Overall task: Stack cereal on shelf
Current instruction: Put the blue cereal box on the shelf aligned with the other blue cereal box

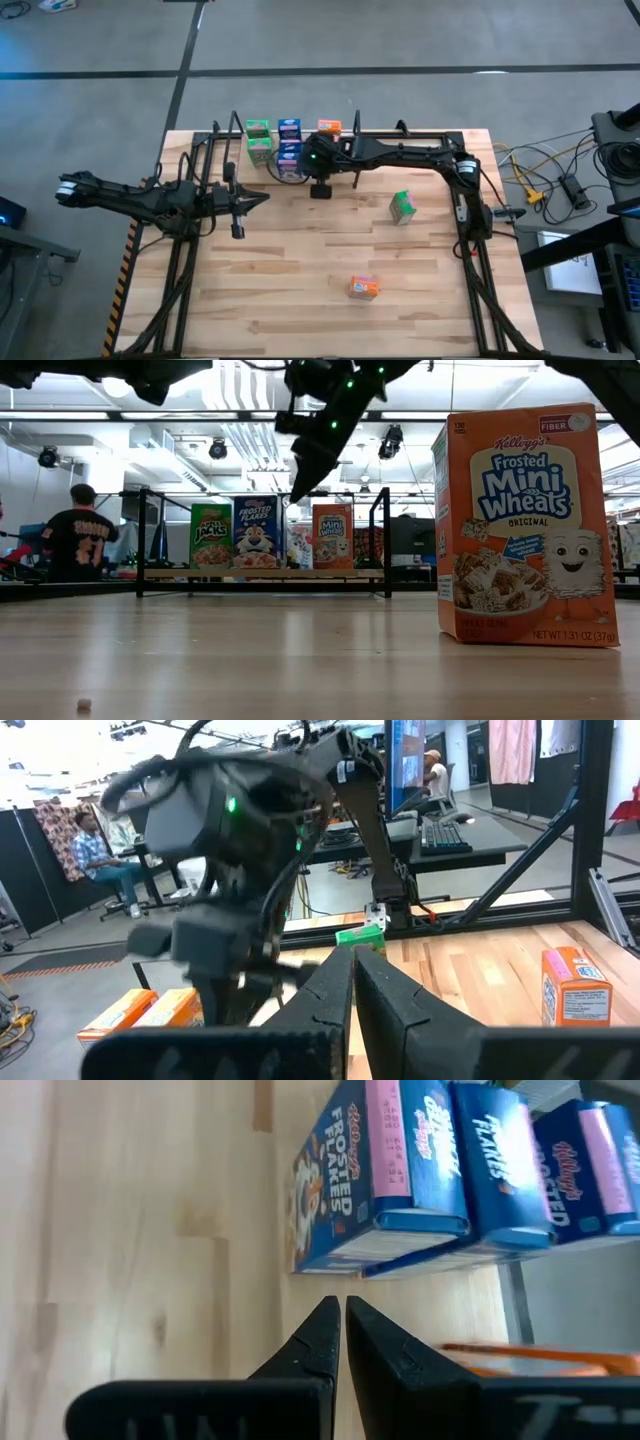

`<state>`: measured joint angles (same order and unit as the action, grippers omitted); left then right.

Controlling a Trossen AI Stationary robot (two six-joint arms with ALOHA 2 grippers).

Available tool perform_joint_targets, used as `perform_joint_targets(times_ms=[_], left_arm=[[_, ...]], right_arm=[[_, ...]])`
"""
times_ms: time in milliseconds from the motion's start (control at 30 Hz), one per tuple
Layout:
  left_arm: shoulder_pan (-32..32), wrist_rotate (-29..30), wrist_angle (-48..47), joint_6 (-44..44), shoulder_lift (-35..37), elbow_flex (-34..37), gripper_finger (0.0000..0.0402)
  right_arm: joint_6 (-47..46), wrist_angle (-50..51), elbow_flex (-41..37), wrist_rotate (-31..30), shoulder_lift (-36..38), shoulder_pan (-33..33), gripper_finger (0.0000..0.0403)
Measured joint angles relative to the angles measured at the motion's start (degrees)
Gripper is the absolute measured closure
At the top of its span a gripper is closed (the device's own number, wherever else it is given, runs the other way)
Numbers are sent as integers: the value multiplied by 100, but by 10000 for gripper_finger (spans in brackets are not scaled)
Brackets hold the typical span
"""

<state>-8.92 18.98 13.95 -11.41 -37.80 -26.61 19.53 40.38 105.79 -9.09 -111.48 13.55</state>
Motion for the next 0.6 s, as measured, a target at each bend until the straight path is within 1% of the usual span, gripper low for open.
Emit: perform_joint_targets(times_ms=[200, 333, 400, 467, 600], left_arm=[[2, 9, -46, 30, -19, 0, 401], [2, 214, -74, -106, -80, 0, 401], [2, 453, -68, -126, -144, 0, 401], [2, 768, -107, -126, -221, 0, 401], [43, 1639, -375, -168, -396, 0, 401]], right_arm=[[272, -94, -141, 83, 413, 76, 390], [529, -468, -211, 869, 452, 274, 390], [621, -747, -344, 1201, 452, 372, 390], [694, -1100, -543, 1381, 464, 446, 391], [764, -1469, -973, 1404, 585, 486, 391]])
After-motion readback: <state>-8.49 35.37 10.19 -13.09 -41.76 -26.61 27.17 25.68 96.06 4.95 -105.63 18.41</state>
